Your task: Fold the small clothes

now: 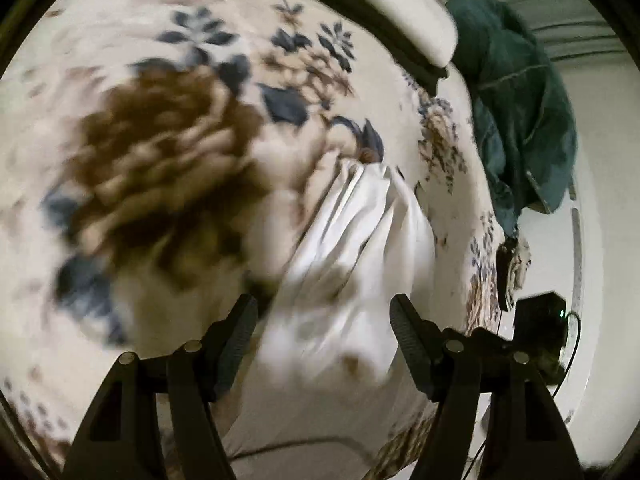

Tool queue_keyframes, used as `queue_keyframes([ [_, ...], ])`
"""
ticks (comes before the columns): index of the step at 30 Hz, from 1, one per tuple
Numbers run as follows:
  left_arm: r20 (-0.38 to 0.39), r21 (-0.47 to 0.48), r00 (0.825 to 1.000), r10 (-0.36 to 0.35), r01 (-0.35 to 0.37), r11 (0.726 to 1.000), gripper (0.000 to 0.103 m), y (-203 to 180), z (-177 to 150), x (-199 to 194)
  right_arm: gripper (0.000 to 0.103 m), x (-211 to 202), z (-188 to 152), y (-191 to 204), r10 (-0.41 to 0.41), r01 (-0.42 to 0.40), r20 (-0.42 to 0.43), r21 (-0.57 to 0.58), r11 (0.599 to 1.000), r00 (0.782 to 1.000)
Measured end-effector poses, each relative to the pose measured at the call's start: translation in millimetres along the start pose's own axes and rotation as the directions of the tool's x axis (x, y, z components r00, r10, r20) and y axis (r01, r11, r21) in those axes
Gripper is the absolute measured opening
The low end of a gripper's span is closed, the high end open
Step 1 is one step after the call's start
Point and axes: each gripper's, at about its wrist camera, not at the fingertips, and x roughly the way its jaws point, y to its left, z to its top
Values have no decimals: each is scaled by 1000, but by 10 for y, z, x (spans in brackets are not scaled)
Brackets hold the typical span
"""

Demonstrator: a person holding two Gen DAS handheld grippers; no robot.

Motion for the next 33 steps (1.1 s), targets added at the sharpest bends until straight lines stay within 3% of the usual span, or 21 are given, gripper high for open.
queue_keyframes([
  [3, -22, 13, 1000, -17, 17, 1000, 67, -208, 200, 291, 69, 102, 213, -41, -6, 0, 75, 75, 997, 997],
  [5, -7, 122, 998, 70, -69, 990, 67, -470, 387, 527, 66, 205, 360, 31, -17, 11, 95, 63, 998, 995],
  [7, 23, 240, 977, 214, -213, 947, 67, -590, 442, 718, 66, 383, 491, 146, -151, 150, 75, 14, 989, 986],
  [8, 21, 275, 965, 262, -257, 926, 67, -576, 449, 809, 66, 524, 533, 161, -252, 252, 21, 11, 968, 968],
  [9, 10, 286, 959, 283, -274, 918, 67, -550, 457, 858, 65, 589, 553, 148, -274, 274, 3, 18, 962, 962],
  [10, -14, 276, 960, 280, -266, 923, 67, -501, 463, 870, 65, 607, 571, 147, -272, 272, 2, 25, 962, 962],
  [13, -16, 226, 987, 159, -151, 962, 67, -468, 350, 487, 65, 452, 483, 190, -234, 233, 11, 47, 971, 972],
  [16, 0, 197, 997, 77, -76, 977, 67, -409, 45, -26, 65, 97, 133, 248, -177, 174, 33, 75, 982, 984],
  [21, -12, 90, 994, 107, -105, 990, 70, -18, -753, -641, 65, -247, -696, 235, -135, 139, -40, 123, 983, 990],
  [26, -81, -34, 984, 158, -161, 986, 71, 470, -1426, -628, 65, -159, -1499, 37, -132, 155, -139, 169, 973, 981],
  [33, -208, 4, 957, 202, -205, 979, 70, 751, -1944, -6, 65, 489, -1940, -295, -144, 177, -159, 213, 961, 977],
])
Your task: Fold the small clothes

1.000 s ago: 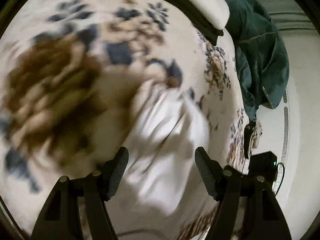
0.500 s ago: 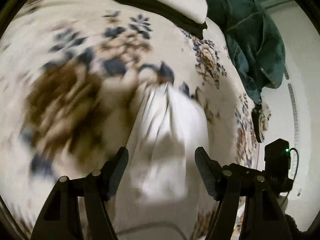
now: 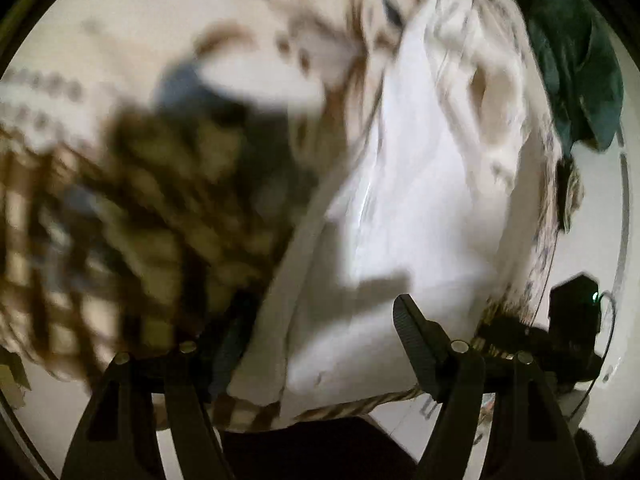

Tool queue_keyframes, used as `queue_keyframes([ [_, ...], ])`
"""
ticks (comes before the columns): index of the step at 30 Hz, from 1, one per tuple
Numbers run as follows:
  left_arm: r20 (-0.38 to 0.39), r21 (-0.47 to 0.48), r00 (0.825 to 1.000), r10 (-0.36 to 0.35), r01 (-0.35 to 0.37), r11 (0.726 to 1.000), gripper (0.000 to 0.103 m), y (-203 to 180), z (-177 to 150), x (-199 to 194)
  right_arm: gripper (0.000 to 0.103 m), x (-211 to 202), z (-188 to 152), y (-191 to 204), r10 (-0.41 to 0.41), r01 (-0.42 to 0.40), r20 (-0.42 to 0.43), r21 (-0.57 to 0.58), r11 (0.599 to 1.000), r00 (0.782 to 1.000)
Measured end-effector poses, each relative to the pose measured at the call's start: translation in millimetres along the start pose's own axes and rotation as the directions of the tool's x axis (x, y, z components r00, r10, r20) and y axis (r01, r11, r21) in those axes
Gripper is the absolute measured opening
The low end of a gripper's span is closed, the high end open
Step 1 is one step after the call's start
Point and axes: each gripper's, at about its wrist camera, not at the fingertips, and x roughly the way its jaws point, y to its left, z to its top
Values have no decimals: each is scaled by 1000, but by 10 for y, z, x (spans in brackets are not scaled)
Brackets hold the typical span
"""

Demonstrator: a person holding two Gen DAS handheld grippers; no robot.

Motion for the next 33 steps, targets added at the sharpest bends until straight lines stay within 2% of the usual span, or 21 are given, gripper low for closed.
queue_keyframes([
  [4, 36, 58, 999, 31, -33, 998, 67, -129, -92, 104, 65, 294, 0, 10, 32, -32, 8, 30, 999, 999],
  [5, 54, 64, 998, 16, -19, 998, 37, -150, -115, 74, 57, 316, -31, 43, 40, -41, 24, 26, 999, 999],
  [6, 68, 73, 998, 7, -12, 997, 5, -165, -155, 42, 44, 326, -39, 73, 45, -45, 25, 25, 999, 999],
  [7, 75, 78, 997, -5, -1, 997, 4, -171, -181, 7, 15, 343, -55, 99, 51, -52, 14, 26, 998, 999],
  [8, 92, 74, 996, -21, 15, 997, 4, -163, -217, -48, 10, 332, -85, 102, 75, -75, 12, 38, 996, 997],
  [11, 112, 26, 990, -87, 85, 996, 4, -133, -246, -200, 7, 252, -169, 159, 118, -119, 23, 42, 992, 993],
  [14, 129, -50, 973, -191, 198, 979, 4, -87, -219, -419, 7, 10, -218, 278, 162, -163, 38, 30, 986, 986],
  [17, 167, -119, 936, -310, 331, 936, 4, -126, -73, -650, 7, -284, -97, 504, 224, -225, 69, 15, 974, 972],
  [20, 220, -154, 878, -426, 462, 873, 4, -266, 409, -848, 7, -591, 236, 777, 288, -291, 130, 2, 957, 949],
  [21, 233, -157, 869, -437, 477, 865, 4, -328, 537, -872, 7, -701, 369, 827, 304, -307, 151, -2, 952, 941],
  [22, 257, -160, 854, -453, 500, 851, 4, -415, 819, -902, 7, -759, 529, 917, 316, -320, 174, -5, 948, 933],
  [23, 268, -158, 842, -468, 518, 841, 5, -517, 987, -894, 7, -861, 804, 1019, 324, -328, 213, -14, 944, 922],
  [25, 283, -164, 812, -510, 565, 809, 8, -667, 1560, -819, 7, -956, 1205, 1152, 320, -328, 271, -15, 944, 908],
  [26, 297, -152, 787, -541, 599, 786, 21, -716, 1861, -771, 8, -954, 1539, 1227, 341, -356, 299, -5, 935, 891],
  [27, 300, -145, 778, -552, 609, 780, 48, -749, 2021, -731, 8, -970, 1737, 1224, 349, -368, 312, 4, 930, 884],
  [28, 307, -155, 777, -549, 611, 777, 62, -743, 2238, -716, 12, -979, 1924, 1218, 340, -364, 323, 16, 931, 884],
  [29, 338, -163, 754, -564, 637, 754, 66, -693, 2364, -746, 19, -964, 2136, 1229, 322, -353, 327, 39, 935, 889],
  [30, 360, -161, 739, -569, 650, 742, 66, -666, 2412, -804, 25, -972, 2217, 1236, 323, -361, 337, 53, 931, 884],
  [31, 369, -158, 744, -557, 640, 752, 66, -636, 2442, -850, 44, -1015, 2231, 1216, 325, -363, 344, 52, 930, 881],
  [32, 377, -143, 758, -532, 615, 775, 66, -596, 2447, -919, 60, -1055, 2219, 1230, 324, -359, 353, 36, 933, 878],
  [33, 379, -130, 770, -514, 594, 794, 67, -548, 2410, -981, 63, -1094, 2171, 1257, 314, -340, 360, 10, 940, 879],
])
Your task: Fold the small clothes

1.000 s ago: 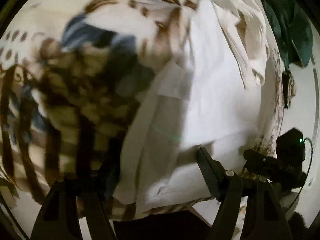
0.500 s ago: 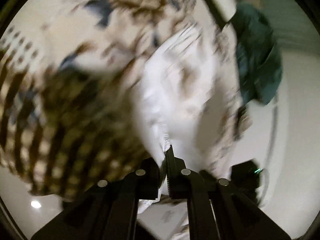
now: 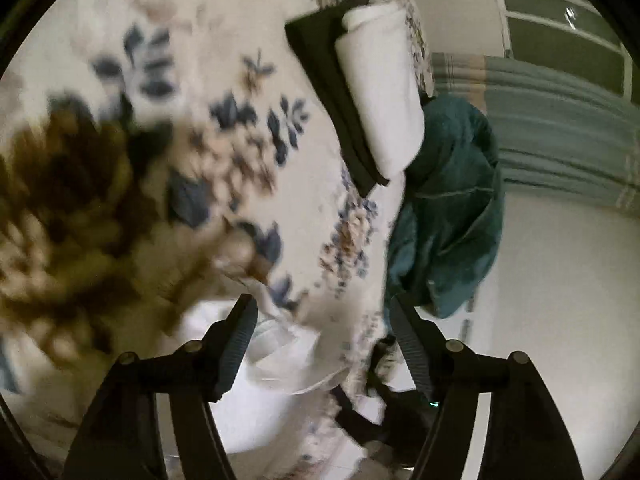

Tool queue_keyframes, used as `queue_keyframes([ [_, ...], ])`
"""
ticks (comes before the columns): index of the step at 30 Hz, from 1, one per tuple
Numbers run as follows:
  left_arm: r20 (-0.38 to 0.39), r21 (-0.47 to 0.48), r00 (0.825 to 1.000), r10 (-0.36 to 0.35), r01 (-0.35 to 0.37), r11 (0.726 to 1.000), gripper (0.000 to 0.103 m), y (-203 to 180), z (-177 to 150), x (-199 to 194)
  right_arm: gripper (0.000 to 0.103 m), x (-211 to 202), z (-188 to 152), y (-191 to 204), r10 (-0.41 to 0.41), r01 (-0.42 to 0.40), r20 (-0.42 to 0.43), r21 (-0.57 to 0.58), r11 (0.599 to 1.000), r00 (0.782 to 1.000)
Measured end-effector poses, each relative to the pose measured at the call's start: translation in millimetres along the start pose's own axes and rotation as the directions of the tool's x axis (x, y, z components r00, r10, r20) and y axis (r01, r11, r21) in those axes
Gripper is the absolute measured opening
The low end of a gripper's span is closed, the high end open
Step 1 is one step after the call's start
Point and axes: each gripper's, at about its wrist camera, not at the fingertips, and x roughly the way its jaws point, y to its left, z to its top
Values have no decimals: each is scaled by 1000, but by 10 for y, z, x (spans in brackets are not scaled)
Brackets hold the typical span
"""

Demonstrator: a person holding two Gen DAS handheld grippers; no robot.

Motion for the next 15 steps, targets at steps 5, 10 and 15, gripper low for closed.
queue_keyframes([
  [5, -34, 267, 961, 275, -257, 929, 67, -111, -171, 93, 63, -221, -145, -210, -155, 155, 5, -97, 983, 988],
  [10, -86, 404, 896, 435, -368, 838, 67, -75, -233, 613, 63, 74, -84, -356, -253, 246, -43, -126, 961, 966],
  [15, -111, 382, 916, 385, -318, 868, 27, -12, -53, 842, 63, 318, 146, -452, -312, 308, -44, -84, 948, 949],
])
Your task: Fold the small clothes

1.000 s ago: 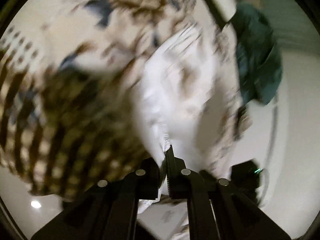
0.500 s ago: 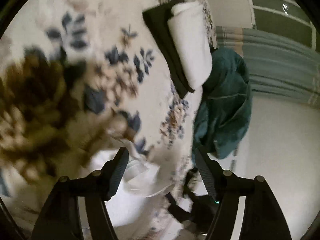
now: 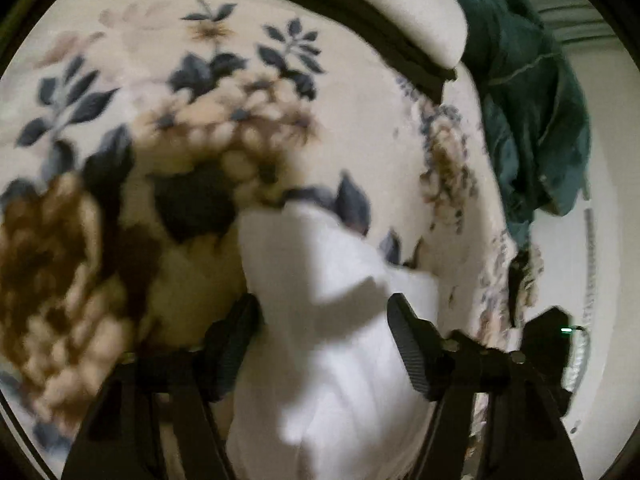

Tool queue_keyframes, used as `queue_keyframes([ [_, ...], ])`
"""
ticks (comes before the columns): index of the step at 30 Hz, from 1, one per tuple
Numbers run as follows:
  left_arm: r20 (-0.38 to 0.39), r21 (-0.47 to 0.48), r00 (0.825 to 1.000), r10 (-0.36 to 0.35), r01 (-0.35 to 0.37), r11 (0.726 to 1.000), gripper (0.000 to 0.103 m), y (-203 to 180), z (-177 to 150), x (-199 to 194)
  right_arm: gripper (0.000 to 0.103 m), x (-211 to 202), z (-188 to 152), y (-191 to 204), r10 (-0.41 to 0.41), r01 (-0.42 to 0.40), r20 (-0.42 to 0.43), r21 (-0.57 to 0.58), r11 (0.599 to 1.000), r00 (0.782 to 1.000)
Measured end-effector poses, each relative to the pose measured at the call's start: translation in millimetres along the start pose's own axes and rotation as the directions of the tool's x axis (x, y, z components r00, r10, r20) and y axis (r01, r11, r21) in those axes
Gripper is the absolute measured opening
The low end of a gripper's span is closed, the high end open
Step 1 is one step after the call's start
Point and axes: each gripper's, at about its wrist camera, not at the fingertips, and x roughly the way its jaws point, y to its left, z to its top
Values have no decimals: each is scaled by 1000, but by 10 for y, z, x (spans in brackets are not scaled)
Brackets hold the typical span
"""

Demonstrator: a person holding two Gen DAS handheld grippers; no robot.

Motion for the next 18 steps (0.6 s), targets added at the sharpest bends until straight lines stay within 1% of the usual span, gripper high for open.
queue_keyframes([
  [1, -9, -3, 1000, 4, -4, 1000, 9, 21, 31, 30, 63, 49, 37, -44, 2, -2, -10, 29, 1000, 1000],
  [2, -11, -3, 1000, -2, 2, 1000, 8, 38, 48, 34, 61, 120, 79, -116, 33, -30, -33, 76, 997, 999],
  [3, 1, -1, 1000, -14, 14, 1000, 7, 44, 54, 9, 53, 146, 96, -151, 78, -73, -37, 107, 992, 996],
  [4, 19, 15, 1000, -10, 10, 1000, 7, 55, 59, -43, 8, 152, 107, -150, 96, -91, -32, 114, 989, 995],
  [5, 26, 26, 1000, 4, -4, 1000, 7, 50, 61, -85, 5, 87, 114, -115, 90, -89, -1, 90, 992, 996],
  [6, 35, 28, 999, 19, -20, 999, 7, 54, 78, -102, 5, 22, 119, -91, 75, -77, 34, 71, 994, 997],
  [7, 52, 23, 997, 59, -61, 998, 7, 114, 92, -170, 5, -34, 125, -84, 60, -64, 61, 62, 996, 996],
  [8, 55, 14, 996, 74, -75, 997, 8, 136, 113, -186, 5, -79, 131, -98, 56, -60, 74, 63, 996, 996],
  [9, 50, -18, 998, 46, -46, 999, 11, 226, 92, -280, 6, -108, 129, -116, 70, -74, 63, 64, 995, 996],
  [10, 43, -40, 999, 10, -8, 999, 18, 285, 53, -326, 10, -124, 115, -129, 80, -83, 47, 67, 994, 996],
  [11, 42, -62, 999, -34, 37, 997, 42, 359, -47, -406, 25, -152, 74, -155, 82, -83, 20, 68, 994, 996],
  [12, 43, -75, 997, -68, 71, 995, 63, 412, -159, -459, 46, -201, 0, -193, 86, -86, 4, 62, 994, 996],
  [13, 41, -86, 996, -82, 85, 993, 63, 450, -253, -485, 51, -252, -70, -240, 94, -94, 2, 61, 994, 996],
  [14, 22, -108, 995, -98, 100, 989, 63, 527, -429, -500, 52, -320, -203, -338, 105, -104, -3, 72, 992, 994],
  [16, -18, -144, 992, -127, 123, 982, 63, 618, -666, -445, 52, -346, -376, -474, 110, -106, -32, 108, 988, 993],
  [17, -29, -157, 991, -133, 127, 979, 63, 638, -769, -404, 52, -348, -478, -575, 124, -117, -42, 139, 983, 991],
  [18, -37, -169, 987, -157, 148, 974, 62, 657, -898, -345, 52, -327, -603, -696, 143, -130, -55, 183, 974, 988],
])
